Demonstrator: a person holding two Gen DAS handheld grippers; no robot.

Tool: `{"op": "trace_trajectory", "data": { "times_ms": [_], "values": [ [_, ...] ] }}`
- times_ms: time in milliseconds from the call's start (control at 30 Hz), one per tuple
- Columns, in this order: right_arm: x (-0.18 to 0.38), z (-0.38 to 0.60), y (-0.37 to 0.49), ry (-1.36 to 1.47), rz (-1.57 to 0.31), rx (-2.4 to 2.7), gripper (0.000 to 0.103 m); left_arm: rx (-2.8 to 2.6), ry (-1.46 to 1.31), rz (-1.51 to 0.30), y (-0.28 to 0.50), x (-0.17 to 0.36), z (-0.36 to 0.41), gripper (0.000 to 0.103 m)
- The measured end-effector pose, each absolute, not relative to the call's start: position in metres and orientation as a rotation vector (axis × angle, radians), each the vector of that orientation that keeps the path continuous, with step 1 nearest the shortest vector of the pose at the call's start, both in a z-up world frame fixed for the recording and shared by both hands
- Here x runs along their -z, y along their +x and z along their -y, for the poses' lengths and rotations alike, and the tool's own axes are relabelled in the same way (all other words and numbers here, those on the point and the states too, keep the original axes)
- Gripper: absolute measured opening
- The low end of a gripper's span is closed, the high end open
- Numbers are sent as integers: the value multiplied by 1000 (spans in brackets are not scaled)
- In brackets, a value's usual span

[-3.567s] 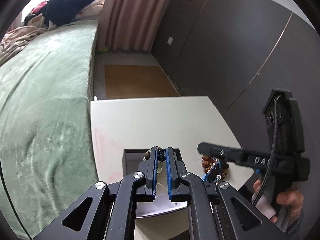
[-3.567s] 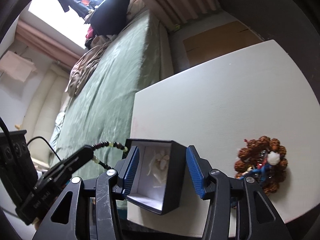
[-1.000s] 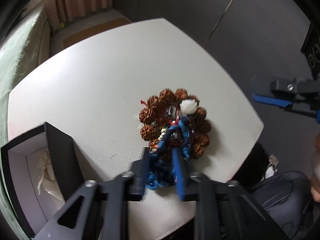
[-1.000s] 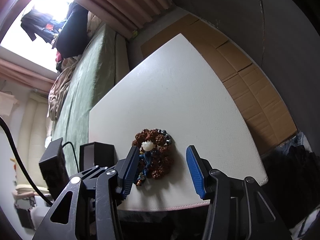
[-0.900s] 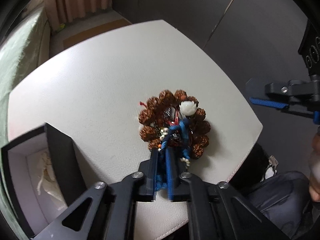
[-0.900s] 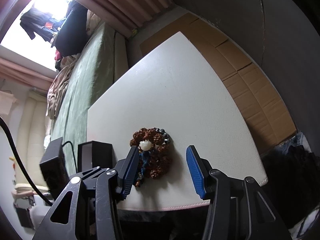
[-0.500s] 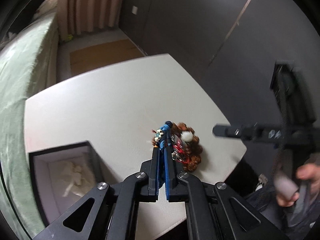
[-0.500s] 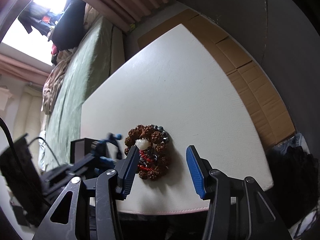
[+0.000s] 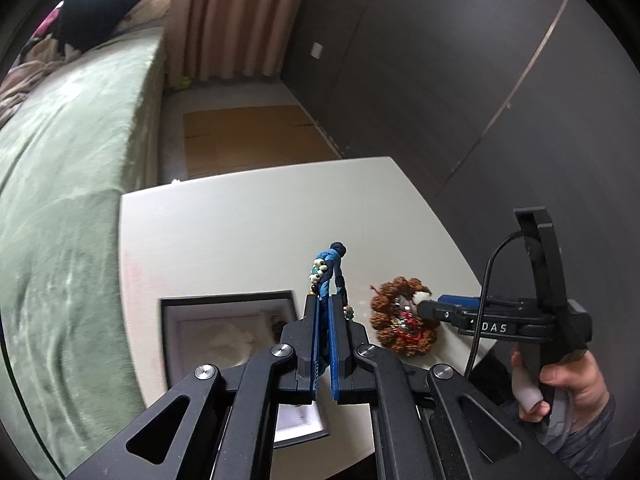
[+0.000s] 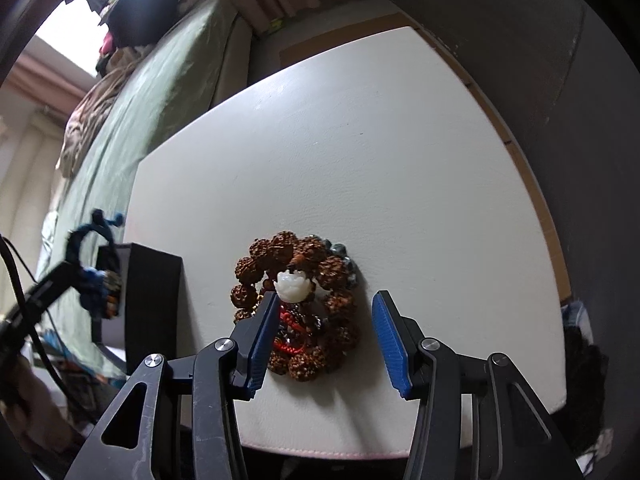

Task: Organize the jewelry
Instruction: 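Carry the blue tassel bracelet into the box and open the left tool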

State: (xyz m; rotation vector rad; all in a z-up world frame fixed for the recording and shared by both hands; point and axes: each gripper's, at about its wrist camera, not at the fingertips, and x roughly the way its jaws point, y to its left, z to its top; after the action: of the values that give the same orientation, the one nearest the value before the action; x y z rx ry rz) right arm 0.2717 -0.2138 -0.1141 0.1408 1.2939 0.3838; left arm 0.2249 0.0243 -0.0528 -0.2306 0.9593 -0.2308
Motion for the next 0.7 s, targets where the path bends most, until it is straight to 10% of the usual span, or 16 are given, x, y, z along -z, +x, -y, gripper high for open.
{"op": "trace_trajectory", "data": {
  "times_ms": [700],
  "values": [
    [111,218,269,139,-1280,-359,40,-19,-156,-990,203,59,-72,4]
  ]
}}
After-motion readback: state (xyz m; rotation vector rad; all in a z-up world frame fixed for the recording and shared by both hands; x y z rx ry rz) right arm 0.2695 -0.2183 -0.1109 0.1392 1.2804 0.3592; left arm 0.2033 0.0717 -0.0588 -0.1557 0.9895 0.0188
